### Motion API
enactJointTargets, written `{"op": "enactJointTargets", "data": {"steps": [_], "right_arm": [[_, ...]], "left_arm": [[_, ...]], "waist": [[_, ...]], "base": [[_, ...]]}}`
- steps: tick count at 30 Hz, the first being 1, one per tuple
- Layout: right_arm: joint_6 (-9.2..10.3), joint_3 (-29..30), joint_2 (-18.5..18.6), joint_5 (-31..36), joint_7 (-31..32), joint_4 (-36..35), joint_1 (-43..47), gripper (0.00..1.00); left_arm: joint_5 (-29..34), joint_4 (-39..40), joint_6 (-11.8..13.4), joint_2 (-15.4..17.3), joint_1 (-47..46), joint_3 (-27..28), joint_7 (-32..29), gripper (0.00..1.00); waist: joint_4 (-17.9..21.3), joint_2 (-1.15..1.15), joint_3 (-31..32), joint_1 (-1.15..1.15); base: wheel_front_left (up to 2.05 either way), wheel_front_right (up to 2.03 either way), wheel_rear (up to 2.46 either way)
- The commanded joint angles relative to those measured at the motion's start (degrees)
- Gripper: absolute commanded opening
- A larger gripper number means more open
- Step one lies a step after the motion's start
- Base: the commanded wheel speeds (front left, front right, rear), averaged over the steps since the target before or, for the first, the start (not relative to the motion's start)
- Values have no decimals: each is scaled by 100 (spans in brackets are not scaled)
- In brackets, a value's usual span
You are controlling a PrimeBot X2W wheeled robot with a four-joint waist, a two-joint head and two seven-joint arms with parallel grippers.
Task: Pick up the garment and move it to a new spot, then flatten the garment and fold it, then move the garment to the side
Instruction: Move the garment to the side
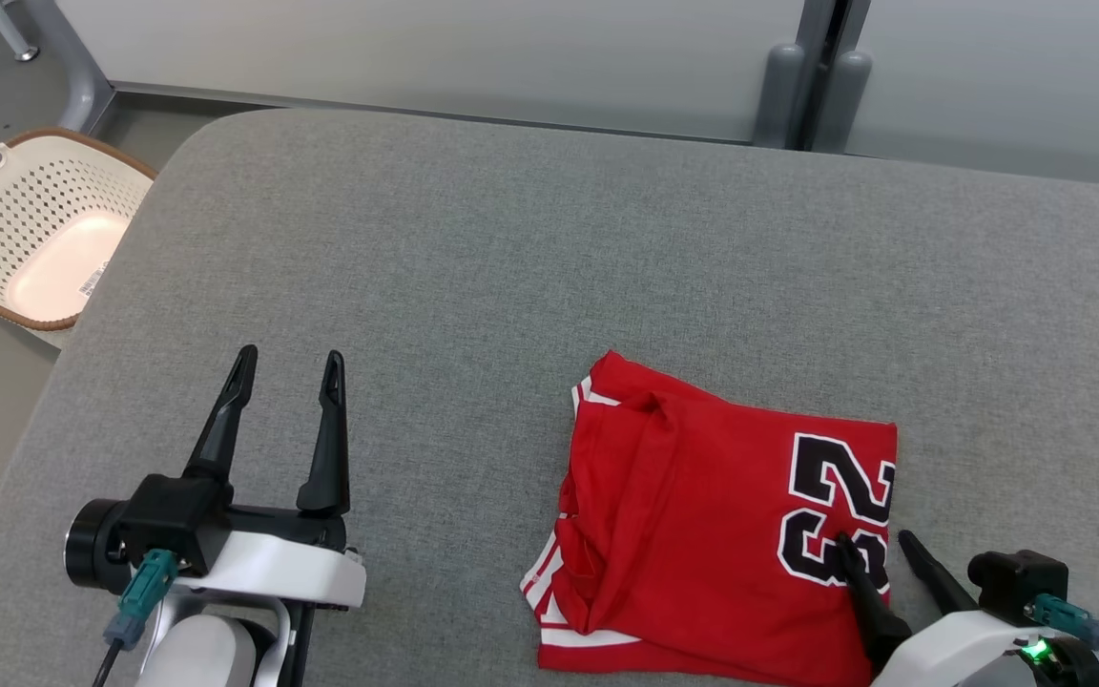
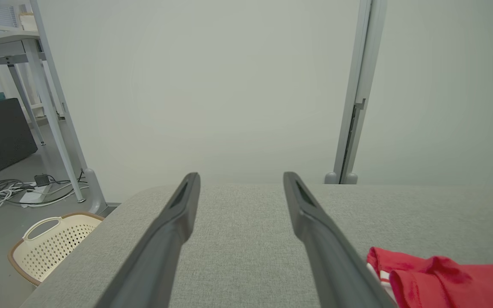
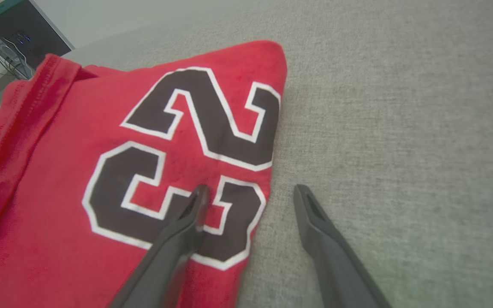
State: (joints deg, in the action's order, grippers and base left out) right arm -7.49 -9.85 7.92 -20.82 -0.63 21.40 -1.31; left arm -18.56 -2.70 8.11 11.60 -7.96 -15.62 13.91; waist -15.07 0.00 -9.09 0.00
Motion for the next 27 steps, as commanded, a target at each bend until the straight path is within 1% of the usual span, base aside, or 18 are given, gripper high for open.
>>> {"op": "enactJointTargets", "data": {"steps": [1,2,3,4,5,6,9,13,17,18,20,21,24,27], "right_arm": [[1,-109,0,-99,17,205,-110,100],[1,-186,-11,-161,23,299,-145,100],[1,-260,-6,-206,59,403,-168,87],[1,-304,19,-234,23,472,-210,43],[1,-351,26,-263,-10,516,-236,7],[1,-416,41,-287,-33,557,-257,0],[2,-575,147,-333,-196,570,-352,0],[8,-754,291,-359,-342,539,-511,0],[8,-970,453,-356,-418,462,-730,0],[6,-1087,521,-374,-364,450,-846,0],[7,-1182,624,-422,-367,449,-963,0],[7,-1182,624,-422,-367,449,-963,0],[7,-1311,751,-477,-388,437,-1185,0],[6,-1360,897,-559,-451,448,-1387,0]], "left_arm": [[47,-57,-35,-21,-146,10,42,100],[46,-77,-45,-32,-159,16,63,100],[46,-100,-37,-35,-183,23,69,100],[59,-115,-42,-43,-205,28,83,100],[71,-124,-51,-49,-225,29,91,100],[91,-131,-47,-53,-237,30,91,100],[119,-170,-86,-49,-207,14,111,100],[147,-164,-88,-36,-80,12,115,100],[180,-95,-102,13,24,-2,121,100],[208,-55,-113,41,85,-34,122,100],[247,-12,-141,70,116,-97,108,100],[247,-12,-141,70,116,-97,108,100],[305,61,-172,132,116,-184,52,100],[385,172,-236,164,24,-302,-11,100]], "waist": [[-96,0,-94,0],[-101,0,-110,0],[-101,0,-125,0],[-100,0,-137,0],[-90,0,-146,0],[-64,0,-153,0],[55,0,-131,0],[415,0,-99,0],[966,0,-70,0],[1304,0,-81,0],[1600,0,-101,0],[1600,0,-101,0],[2050,0,-164,0],[2411,0,-244,0]], "base": [[0,0,0],[0,0,0],[0,0,0],[0,0,0],[0,0,0],[0,0,0],[0,0,0],[0,0,0],[0,0,0],[0,0,0],[0,0,0],[0,0,0],[0,0,0],[0,0,0]]}}
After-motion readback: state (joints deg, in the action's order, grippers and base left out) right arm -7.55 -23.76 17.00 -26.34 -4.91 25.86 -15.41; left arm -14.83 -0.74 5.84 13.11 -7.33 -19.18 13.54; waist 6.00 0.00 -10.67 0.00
